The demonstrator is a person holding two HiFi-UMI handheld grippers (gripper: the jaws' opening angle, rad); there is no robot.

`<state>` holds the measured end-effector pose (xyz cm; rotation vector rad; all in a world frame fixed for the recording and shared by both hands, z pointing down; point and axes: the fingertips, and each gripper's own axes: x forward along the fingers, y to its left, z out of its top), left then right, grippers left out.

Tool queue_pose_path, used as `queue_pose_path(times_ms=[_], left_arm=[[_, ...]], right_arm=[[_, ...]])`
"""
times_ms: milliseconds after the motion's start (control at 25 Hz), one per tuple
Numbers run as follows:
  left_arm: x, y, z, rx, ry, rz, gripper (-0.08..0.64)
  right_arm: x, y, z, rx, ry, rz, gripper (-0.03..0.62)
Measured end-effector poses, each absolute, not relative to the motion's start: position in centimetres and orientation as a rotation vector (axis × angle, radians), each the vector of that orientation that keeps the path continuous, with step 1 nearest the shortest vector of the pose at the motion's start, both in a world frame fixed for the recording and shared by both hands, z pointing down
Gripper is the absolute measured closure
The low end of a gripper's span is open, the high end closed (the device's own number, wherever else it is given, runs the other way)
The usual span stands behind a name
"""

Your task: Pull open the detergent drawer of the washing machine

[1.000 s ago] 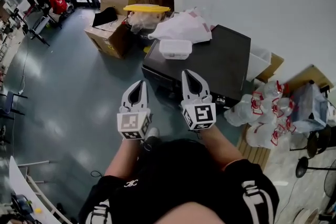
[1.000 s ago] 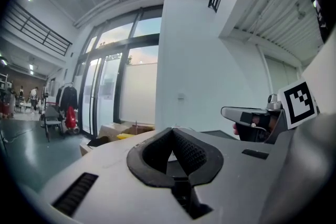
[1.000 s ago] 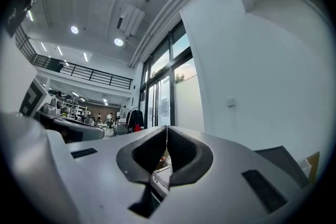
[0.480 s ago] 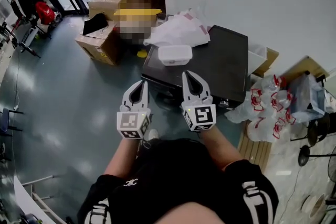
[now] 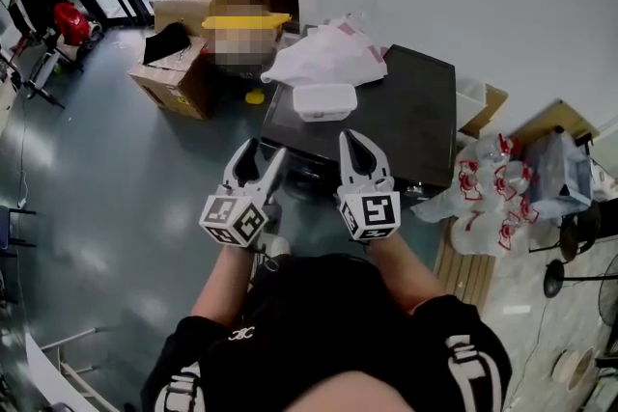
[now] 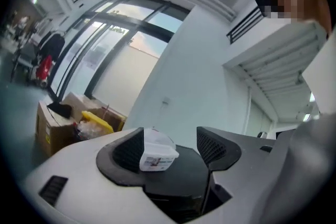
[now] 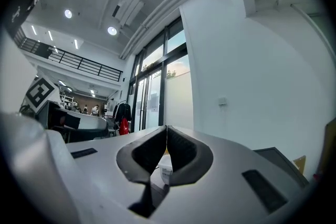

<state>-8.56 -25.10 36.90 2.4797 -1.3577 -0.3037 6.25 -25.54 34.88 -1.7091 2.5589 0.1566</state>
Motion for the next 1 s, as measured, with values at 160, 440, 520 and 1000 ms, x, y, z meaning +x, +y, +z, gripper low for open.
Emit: queue_pose_path(times_ms=[160,440,520,1000], left_arm=[[-9.1,-26.1,39.4,2.357,-1.218,-0.425,0.259],[-9.6,-26.2,47.6,2.132,-1.045,-0.415,0.261],[-9.6,-26.1,50.2,2.103,-1.044,-0.346,0.261],[-9.6,-26.5,59.9,1.893,-0.894,-0.328,0.262]], right_arm=[[6.5,-25.8,35.8,-1.726,2.574,0.141,0.584],[6.7,-26.2,37.0,-1.74,2.606,0.1,0.584],[6.9,-26.2,37.4,-1.748,2.616,0.089,0.584],[8.2,-26.2,37.8,-1.793,2.548,-0.032,0.584]])
